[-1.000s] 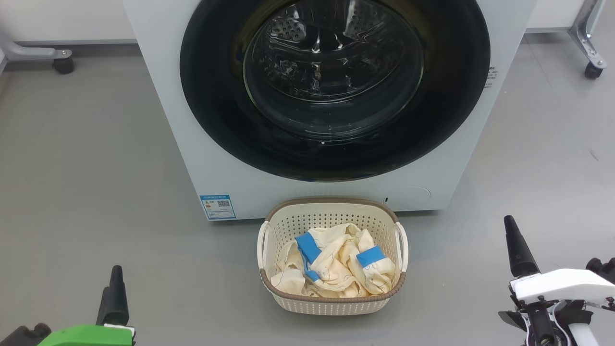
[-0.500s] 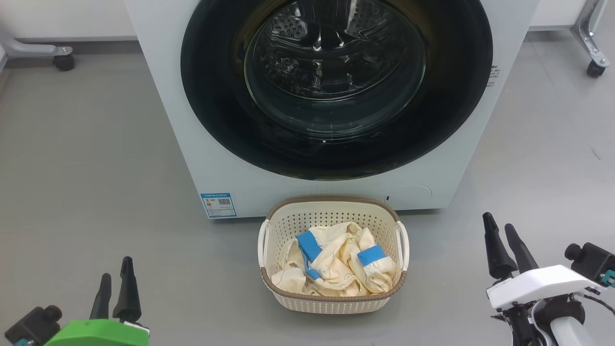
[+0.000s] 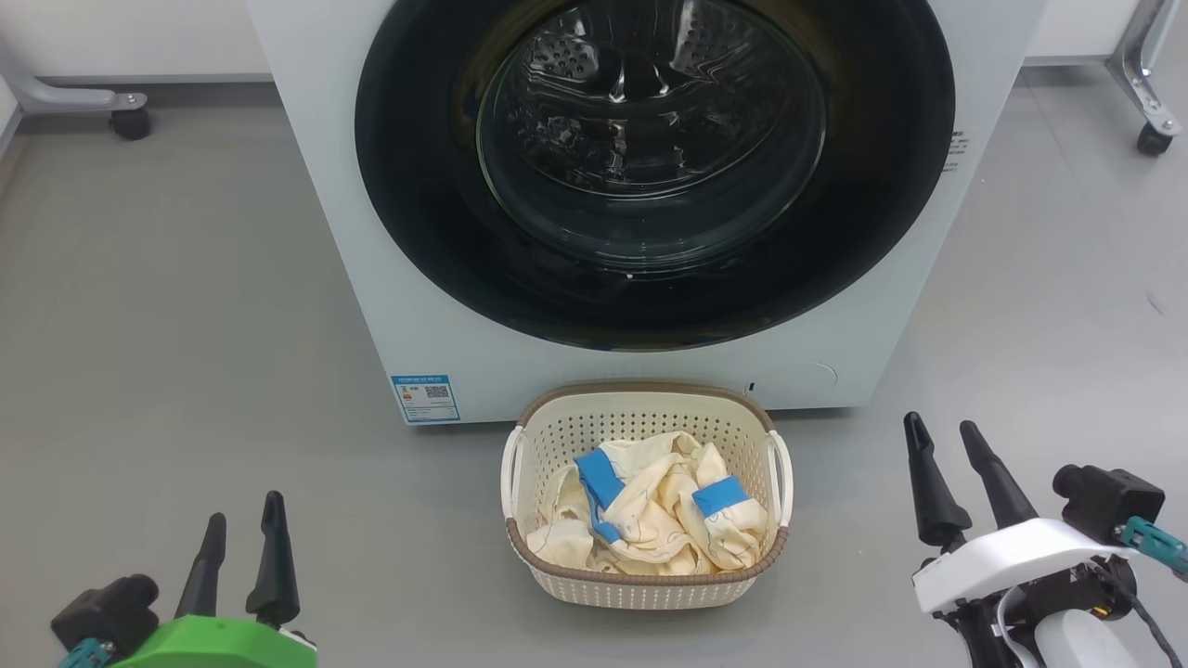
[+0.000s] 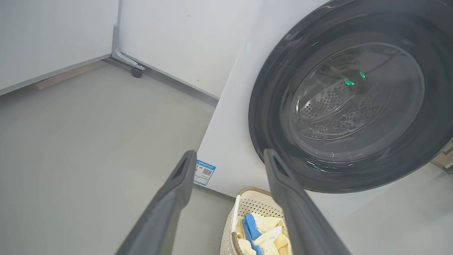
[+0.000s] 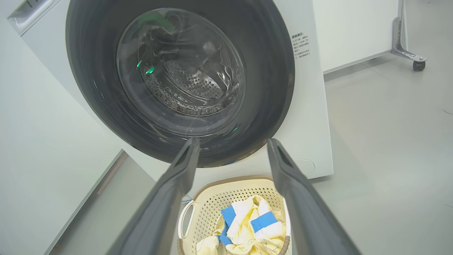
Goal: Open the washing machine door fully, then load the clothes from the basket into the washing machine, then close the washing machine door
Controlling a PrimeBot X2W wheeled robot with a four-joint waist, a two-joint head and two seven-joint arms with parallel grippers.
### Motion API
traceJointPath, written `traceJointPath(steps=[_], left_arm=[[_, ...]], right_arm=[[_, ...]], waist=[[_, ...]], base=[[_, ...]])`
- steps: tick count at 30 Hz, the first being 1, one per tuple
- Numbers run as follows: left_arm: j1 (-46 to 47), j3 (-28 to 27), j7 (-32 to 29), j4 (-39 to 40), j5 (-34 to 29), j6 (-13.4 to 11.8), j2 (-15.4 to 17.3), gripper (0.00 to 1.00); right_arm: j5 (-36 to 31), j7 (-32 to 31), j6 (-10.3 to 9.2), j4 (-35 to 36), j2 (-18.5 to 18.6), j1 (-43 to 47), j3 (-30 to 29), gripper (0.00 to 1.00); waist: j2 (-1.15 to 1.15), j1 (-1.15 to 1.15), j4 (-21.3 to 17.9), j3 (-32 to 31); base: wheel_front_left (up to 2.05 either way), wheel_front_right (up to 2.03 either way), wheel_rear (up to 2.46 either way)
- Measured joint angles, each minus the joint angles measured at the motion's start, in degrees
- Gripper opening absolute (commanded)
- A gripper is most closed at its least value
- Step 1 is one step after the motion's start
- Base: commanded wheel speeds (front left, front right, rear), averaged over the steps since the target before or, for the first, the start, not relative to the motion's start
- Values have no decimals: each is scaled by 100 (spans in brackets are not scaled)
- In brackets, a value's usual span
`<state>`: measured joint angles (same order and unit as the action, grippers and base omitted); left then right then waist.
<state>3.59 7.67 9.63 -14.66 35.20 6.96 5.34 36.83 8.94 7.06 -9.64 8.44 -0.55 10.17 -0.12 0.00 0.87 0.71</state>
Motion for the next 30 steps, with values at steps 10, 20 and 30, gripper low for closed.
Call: traceJointPath(steps=[10, 20, 30], left_arm=[[-1, 58, 181, 19, -1061, 0, -18, 100], [-5, 54, 358, 13, -1947, 0, -32, 100], [-5, 11, 460, 16, -2624, 1, -70, 100]], right_arm=[[-918, 201, 1, -4, 33, 1, 180, 100], [-1642, 398, 1, -197, 46, 53, 91, 100], [-2229, 545, 2, -275, 45, 61, 41, 100]], waist=[[0, 0, -11, -48], [0, 0, -29, -50], [0, 0, -21, -48]], base=[[0, 0, 0], [0, 0, 0], [0, 0, 0]])
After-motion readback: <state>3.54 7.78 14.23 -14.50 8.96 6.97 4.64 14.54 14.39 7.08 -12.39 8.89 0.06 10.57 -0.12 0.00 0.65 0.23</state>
